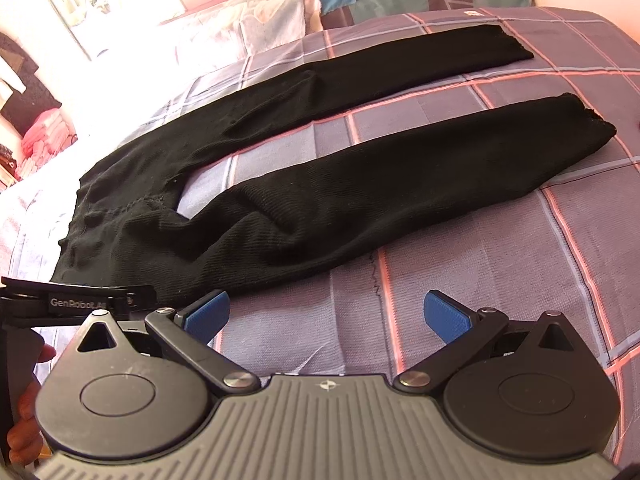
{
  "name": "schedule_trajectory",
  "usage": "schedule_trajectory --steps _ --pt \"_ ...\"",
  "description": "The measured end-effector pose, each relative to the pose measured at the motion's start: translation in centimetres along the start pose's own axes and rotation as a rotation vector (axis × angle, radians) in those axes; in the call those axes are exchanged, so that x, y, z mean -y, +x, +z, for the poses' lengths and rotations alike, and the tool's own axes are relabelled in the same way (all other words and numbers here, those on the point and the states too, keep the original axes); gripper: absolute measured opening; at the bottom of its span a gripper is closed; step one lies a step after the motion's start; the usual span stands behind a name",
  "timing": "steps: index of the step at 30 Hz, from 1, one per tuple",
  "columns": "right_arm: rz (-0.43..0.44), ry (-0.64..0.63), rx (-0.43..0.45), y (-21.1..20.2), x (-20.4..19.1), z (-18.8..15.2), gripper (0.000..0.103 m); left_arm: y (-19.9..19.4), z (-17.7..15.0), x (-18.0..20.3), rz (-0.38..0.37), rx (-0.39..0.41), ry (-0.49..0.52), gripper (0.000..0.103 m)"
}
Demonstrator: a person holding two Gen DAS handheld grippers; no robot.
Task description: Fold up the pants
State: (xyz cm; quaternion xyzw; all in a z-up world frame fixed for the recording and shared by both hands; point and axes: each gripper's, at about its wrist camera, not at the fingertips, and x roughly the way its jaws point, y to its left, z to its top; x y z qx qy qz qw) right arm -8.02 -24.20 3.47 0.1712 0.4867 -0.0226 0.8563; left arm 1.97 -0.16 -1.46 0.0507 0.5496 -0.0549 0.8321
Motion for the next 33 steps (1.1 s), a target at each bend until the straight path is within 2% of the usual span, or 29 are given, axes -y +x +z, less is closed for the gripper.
schedule_trajectory --steps 4,5,6,9,13,15,17,20,21,23,24,26,27,29,31,32,33 --pt "-0.056 0.123 0.062 0.5 5.6 1.1 0.102 0.9 0.7 -2.1 0.034 0.037 -0.042 0.103" --pt "-0.068 0.152 0.080 0.6 6.9 1.6 0.100 1.2 0.9 -2.6 0.044 0.046 -0.048 0.103" --pt "-0.082 0.183 0.101 0.7 8.5 2.2 0.093 1.6 1.0 -3.0 0.058 0.048 -0.051 0.103" --pt "-0.141 0.288 0.173 1.3 12.0 4.4 0.082 3.0 1.3 -3.9 0.090 0.036 -0.066 0.103" --pt "-0.154 0.456 0.239 3.7 15.6 6.8 0.081 5.2 1.4 -4.6 0.104 -0.013 -0.101 0.103" --pt "-0.155 0.466 0.238 5.4 16.1 7.7 0.082 6.4 1.2 -4.6 0.109 -0.053 -0.111 0.103" --pt "-0.170 0.439 0.278 6.2 15.9 8.5 0.089 6.9 0.9 -4.6 0.116 -0.062 -0.118 0.103" --pt "-0.161 0.416 0.303 6.8 16.1 9.4 0.087 6.9 0.9 -4.4 0.129 -0.061 -0.094 0.103" --pt "-0.166 0.407 0.302 7.1 16.2 9.6 0.081 6.9 0.9 -4.3 0.133 -0.063 -0.088 0.103" --pt "-0.195 0.365 0.288 7.2 16.1 9.6 0.047 7.0 0.9 -4.4 0.128 -0.062 -0.090 0.103" --pt "-0.216 0.351 0.272 7.2 16.2 9.6 0.014 7.0 0.9 -4.5 0.124 -0.063 -0.097 0.103" --pt "-0.162 0.397 0.278 5.7 17.6 9.2 0.012 7.2 0.9 -4.7 0.116 -0.066 -0.113 0.103" --pt "-0.155 0.431 0.312 4.3 18.5 8.9 0.011 7.2 1.0 -4.7 0.115 -0.070 -0.117 0.103" --pt "-0.229 0.469 0.368 2.3 20.4 8.1 0.011 7.1 1.1 -4.6 0.112 -0.072 -0.108 0.103" --pt "-0.247 0.553 0.302 3.0 23.5 7.0 0.010 7.2 1.0 -4.3 0.097 -0.063 -0.095 0.103" --pt "-0.204 0.579 0.322 2.9 24.4 6.4 0.010 7.2 1.0 -4.1 0.105 -0.059 -0.088 0.103" --pt "-0.206 0.576 0.332 2.5 24.5 6.4 0.010 7.2 1.0 -3.9 0.111 -0.056 -0.082 0.103"
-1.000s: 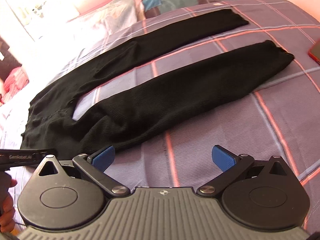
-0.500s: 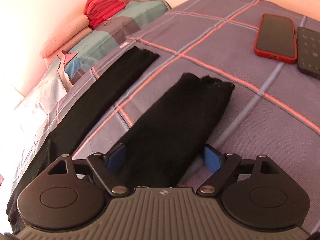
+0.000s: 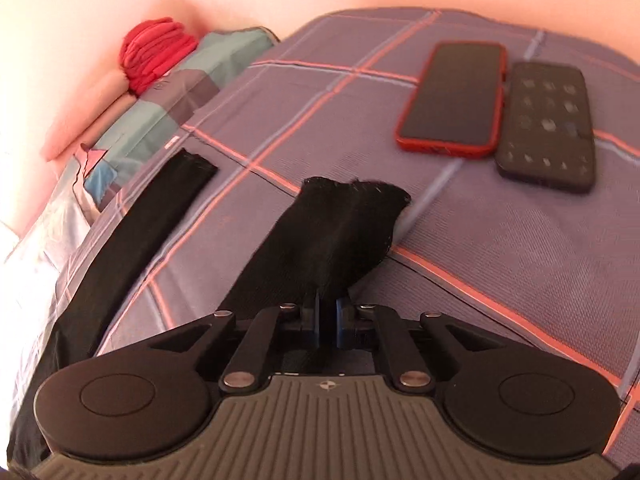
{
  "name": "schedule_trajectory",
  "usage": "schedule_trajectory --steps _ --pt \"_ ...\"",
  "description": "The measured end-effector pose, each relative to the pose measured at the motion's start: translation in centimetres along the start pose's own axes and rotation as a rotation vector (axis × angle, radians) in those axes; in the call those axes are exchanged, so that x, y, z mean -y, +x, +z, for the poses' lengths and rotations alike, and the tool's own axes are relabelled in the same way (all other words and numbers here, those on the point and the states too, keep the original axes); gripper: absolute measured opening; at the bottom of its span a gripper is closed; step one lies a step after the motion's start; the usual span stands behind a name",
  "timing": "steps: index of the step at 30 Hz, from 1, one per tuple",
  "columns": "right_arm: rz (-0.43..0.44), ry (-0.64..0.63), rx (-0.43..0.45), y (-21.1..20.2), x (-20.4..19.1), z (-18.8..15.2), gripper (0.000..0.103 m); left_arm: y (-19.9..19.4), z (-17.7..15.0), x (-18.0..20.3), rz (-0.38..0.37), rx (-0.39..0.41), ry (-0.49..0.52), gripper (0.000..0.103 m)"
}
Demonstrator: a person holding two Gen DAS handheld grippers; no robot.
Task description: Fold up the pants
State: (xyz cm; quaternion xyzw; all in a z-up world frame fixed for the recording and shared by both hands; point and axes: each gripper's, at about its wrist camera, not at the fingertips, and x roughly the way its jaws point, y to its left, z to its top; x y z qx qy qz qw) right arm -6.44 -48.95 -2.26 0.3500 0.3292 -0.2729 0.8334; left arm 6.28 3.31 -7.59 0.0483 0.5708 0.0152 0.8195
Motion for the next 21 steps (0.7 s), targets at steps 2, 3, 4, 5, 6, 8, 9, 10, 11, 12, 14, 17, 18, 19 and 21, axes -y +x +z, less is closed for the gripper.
schedule_trajectory --steps 2,3,4,5,6,8,9,10,11,12,14,17,18,19,21 --pt "-0.030 -0.030 0.064 -1.0 -0.4 0.1 0.010 0.0 0.2 0.2 0.006 -0.002 0.007 0.103" --pt "-0.037 -0.031 0.073 -1.0 -0.4 -0.1 0.010 0.0 0.2 0.2 0.005 -0.002 0.007 0.103" --pt "-0.062 -0.036 0.061 -0.8 -0.3 -0.2 0.010 0.0 0.2 0.1 0.002 -0.001 0.006 0.103" --pt "-0.083 -0.036 0.047 -0.5 0.1 -0.3 0.010 0.0 0.2 0.0 -0.002 -0.001 0.005 0.103" --pt "-0.083 -0.010 0.049 -0.6 0.6 -0.3 0.010 0.0 0.2 -0.1 -0.004 -0.003 0.003 0.103" --pt "-0.091 0.063 0.067 -1.2 1.3 -0.1 0.018 -0.4 0.3 -0.2 -0.002 -0.010 0.004 0.103" --pt "-0.112 0.086 0.073 -1.6 1.4 -0.2 0.041 -0.8 0.2 -0.3 0.002 -0.003 0.008 0.103" --pt "-0.146 0.094 0.082 -2.2 1.1 -0.5 0.067 -1.2 0.2 -0.3 0.011 0.009 0.015 0.103" --pt "-0.188 0.074 0.102 -2.9 0.5 -0.9 0.074 -1.6 0.1 -0.4 0.018 0.024 0.024 0.103" --pt "-0.212 0.014 0.125 -3.9 -0.6 -1.6 0.076 -2.1 0.0 -0.5 0.024 0.045 0.028 0.103" --pt "-0.162 -0.172 0.129 -5.4 -3.5 -3.6 0.076 -2.9 0.0 -0.9 0.033 0.083 0.023 0.103" --pt "0.004 -0.463 0.089 -7.4 -8.9 -7.9 0.081 -3.1 0.4 -1.7 0.047 0.106 0.001 0.103" --pt "0.087 -0.575 0.054 -7.7 -11.0 -9.5 0.082 -2.9 0.5 -1.8 0.054 0.106 -0.008 0.103" --pt "0.156 -0.673 0.019 -7.9 -12.9 -11.2 0.083 -2.7 0.6 -2.0 0.058 0.105 -0.017 0.103" --pt "0.265 -0.844 -0.072 -7.7 -16.6 -14.5 0.084 -2.1 0.8 -2.4 0.064 0.086 -0.035 0.103"
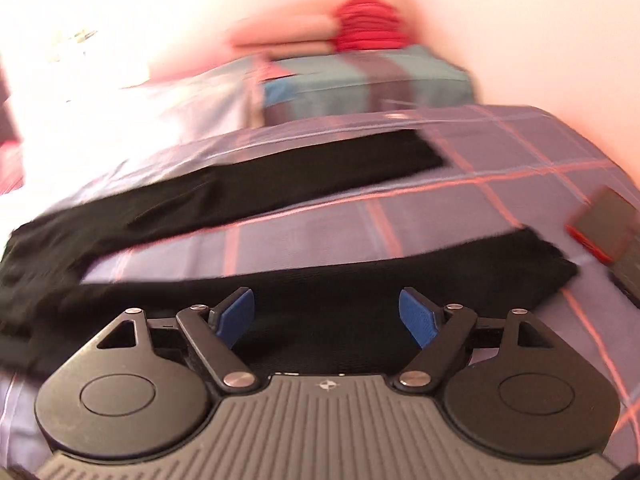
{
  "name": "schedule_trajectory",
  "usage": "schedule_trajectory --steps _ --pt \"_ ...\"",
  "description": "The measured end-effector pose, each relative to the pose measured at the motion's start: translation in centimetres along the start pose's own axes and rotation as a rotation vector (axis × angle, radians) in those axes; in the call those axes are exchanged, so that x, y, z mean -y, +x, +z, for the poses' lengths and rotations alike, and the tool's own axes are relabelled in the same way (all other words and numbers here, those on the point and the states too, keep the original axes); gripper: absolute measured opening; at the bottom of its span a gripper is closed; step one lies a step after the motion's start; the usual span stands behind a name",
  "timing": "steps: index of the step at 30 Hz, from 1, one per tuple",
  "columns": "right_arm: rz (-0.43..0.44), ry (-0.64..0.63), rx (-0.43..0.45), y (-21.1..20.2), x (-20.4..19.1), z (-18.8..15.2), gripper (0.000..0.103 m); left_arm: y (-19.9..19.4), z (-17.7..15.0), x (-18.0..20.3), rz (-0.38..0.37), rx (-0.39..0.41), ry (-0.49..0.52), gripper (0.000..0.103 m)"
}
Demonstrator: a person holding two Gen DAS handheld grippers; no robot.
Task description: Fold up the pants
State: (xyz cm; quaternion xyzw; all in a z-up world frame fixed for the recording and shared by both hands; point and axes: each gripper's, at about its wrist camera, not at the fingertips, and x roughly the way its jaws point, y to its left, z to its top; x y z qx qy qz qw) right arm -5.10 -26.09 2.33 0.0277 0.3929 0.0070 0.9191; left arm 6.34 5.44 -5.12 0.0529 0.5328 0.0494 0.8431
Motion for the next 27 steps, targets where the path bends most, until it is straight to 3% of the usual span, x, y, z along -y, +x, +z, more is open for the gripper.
schedule_trajectory --steps 2,5,6,7,10,16,19,20,22,24,26,27 --pt "0.077 -0.097 -0.030 1.7 -3.3 0.4 0.082 0.7 -0.2 -0.2 0.005 -0.026 -0.009 0.103" --pt "0.099 -0.183 -0.071 4.7 -6.4 1.0 0.070 1.6 -1.1 -0.5 0.002 -0.059 -0.010 0.103" --pt "0.103 -0.185 -0.108 6.1 -6.6 1.0 0.056 1.5 -1.4 -0.7 -0.003 -0.050 -0.012 0.103" --pt "0.103 -0.171 -0.170 7.3 -6.5 0.6 0.023 1.5 -1.5 -0.8 -0.004 -0.049 -0.012 0.103" --pt "0.116 -0.183 -0.201 6.7 -6.0 0.0 0.004 1.6 -1.4 -1.1 -0.009 -0.056 -0.020 0.103" --pt "0.128 -0.149 -0.253 2.7 -3.6 -2.9 0.004 1.5 -1.7 -2.1 -0.009 -0.057 -0.035 0.103" --pt "0.102 -0.150 -0.214 2.3 -4.4 -1.9 0.006 1.6 -1.9 -2.8 -0.014 -0.065 -0.056 0.103" --pt "0.088 -0.153 -0.184 2.2 -4.7 -1.3 0.010 1.6 -1.9 -2.9 -0.016 -0.067 -0.060 0.103" --pt "0.070 -0.187 -0.111 1.8 -5.8 -0.1 0.036 1.7 -1.9 -3.0 -0.017 -0.068 -0.060 0.103" --pt "0.097 -0.202 -0.098 2.4 -6.7 0.4 0.050 1.7 -1.9 -2.9 -0.011 -0.067 -0.055 0.103" --pt "0.143 -0.200 -0.161 3.8 -7.0 0.1 0.050 1.8 -1.9 -2.8 -0.011 -0.066 -0.058 0.103" --pt "0.143 -0.204 -0.244 5.1 -7.1 -0.5 0.050 1.9 -2.0 -2.9 -0.012 -0.066 -0.060 0.103"
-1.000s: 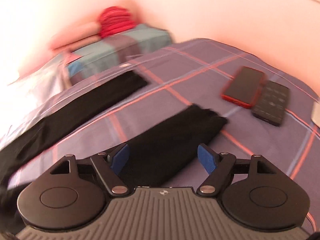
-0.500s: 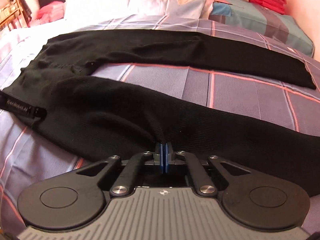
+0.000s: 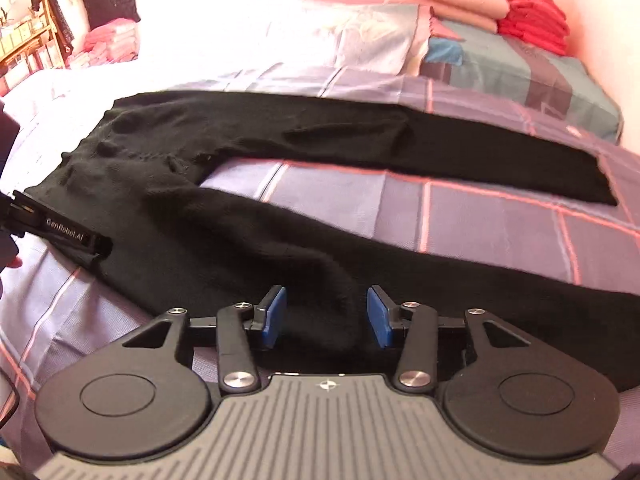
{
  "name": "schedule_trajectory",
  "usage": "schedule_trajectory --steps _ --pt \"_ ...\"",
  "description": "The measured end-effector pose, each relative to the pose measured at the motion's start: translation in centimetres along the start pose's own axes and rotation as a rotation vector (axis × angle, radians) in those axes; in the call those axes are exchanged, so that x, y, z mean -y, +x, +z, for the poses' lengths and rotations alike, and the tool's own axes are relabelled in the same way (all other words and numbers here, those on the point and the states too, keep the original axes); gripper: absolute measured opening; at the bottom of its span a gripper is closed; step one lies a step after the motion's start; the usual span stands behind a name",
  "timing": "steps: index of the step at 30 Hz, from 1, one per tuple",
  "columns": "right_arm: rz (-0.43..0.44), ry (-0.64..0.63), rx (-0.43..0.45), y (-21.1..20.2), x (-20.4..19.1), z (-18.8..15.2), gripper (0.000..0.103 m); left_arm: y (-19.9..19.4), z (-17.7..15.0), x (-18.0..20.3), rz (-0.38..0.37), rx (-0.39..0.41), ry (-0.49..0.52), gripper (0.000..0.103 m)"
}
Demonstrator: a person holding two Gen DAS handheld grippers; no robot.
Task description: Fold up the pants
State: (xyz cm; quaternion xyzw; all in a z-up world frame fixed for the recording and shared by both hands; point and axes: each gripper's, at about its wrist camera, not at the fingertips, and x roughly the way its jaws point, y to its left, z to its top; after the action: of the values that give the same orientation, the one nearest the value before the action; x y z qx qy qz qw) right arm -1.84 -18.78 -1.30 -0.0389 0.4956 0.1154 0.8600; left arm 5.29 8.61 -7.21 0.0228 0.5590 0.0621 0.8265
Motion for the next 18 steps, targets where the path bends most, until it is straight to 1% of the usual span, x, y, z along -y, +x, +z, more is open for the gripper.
schedule_trajectory --steps 1,2,3,5,6,7,8,9,10,11,12,13,14,15,16,17,18 --pt "0.003 -0.003 -0.049 0.6 0.1 -0.5 0.051 0.0 0.0 0.0 -0.001 0.000 -0.001 0.103" --pt "0.019 -0.011 -0.011 -0.2 0.3 -0.9 0.051 0.1 -0.1 -0.1 -0.001 -0.002 -0.003 0.103" --pt "0.034 0.014 -0.006 -1.0 0.9 -1.0 0.049 0.1 -0.1 -0.3 -0.006 -0.002 -0.004 0.103" --pt "0.035 0.164 0.077 -3.3 3.8 -1.4 0.048 0.2 -0.2 -0.6 -0.017 -0.004 -0.011 0.103" --pt "-0.005 0.225 0.119 -4.2 5.5 -1.6 0.049 0.3 -0.2 -0.7 -0.022 -0.004 -0.015 0.103" --pt "-0.075 0.261 0.148 -4.7 6.9 -1.8 0.051 0.3 -0.2 -0.7 -0.022 -0.003 -0.015 0.103" --pt "-0.156 0.285 0.160 -4.9 8.3 -1.8 0.053 0.3 -0.2 -0.6 -0.019 -0.002 -0.011 0.103" --pt "-0.221 0.302 0.152 -4.6 9.7 -1.9 0.056 0.4 -0.2 -0.5 -0.014 0.000 -0.007 0.103" --pt "-0.248 0.306 0.127 -4.0 11.1 -2.1 0.058 0.4 -0.2 -0.4 -0.009 0.002 0.000 0.103" --pt "-0.261 0.300 0.070 -3.1 12.3 -2.5 0.059 0.4 -0.2 -0.3 -0.006 0.003 0.008 0.103" --pt "-0.293 0.304 0.003 -2.3 13.6 -3.2 0.059 0.4 -0.1 -0.2 -0.004 0.000 0.013 0.103" --pt "-0.300 0.336 0.033 -3.0 14.7 -3.9 0.062 0.5 0.0 -0.2 -0.005 -0.007 0.012 0.103" --pt "-0.351 0.389 0.019 -3.5 15.7 -4.2 0.062 0.5 0.2 -0.3 -0.008 -0.016 0.011 0.103" --pt "-0.379 0.449 0.029 -4.3 16.6 -4.6 0.063 0.6 0.3 -0.4 -0.011 -0.024 0.012 0.103" --pt "-0.387 0.502 0.038 -4.9 17.1 -5.0 0.067 0.6 0.4 -0.4 -0.014 -0.031 0.013 0.103" --pt "-0.387 0.519 0.057 -5.4 16.8 -5.0 0.068 0.6 0.5 -0.5 -0.015 -0.037 0.013 0.103" --pt "-0.395 0.492 0.085 -5.8 16.0 -4.7 0.066 0.5 0.6 -0.5 -0.013 -0.045 0.012 0.103"
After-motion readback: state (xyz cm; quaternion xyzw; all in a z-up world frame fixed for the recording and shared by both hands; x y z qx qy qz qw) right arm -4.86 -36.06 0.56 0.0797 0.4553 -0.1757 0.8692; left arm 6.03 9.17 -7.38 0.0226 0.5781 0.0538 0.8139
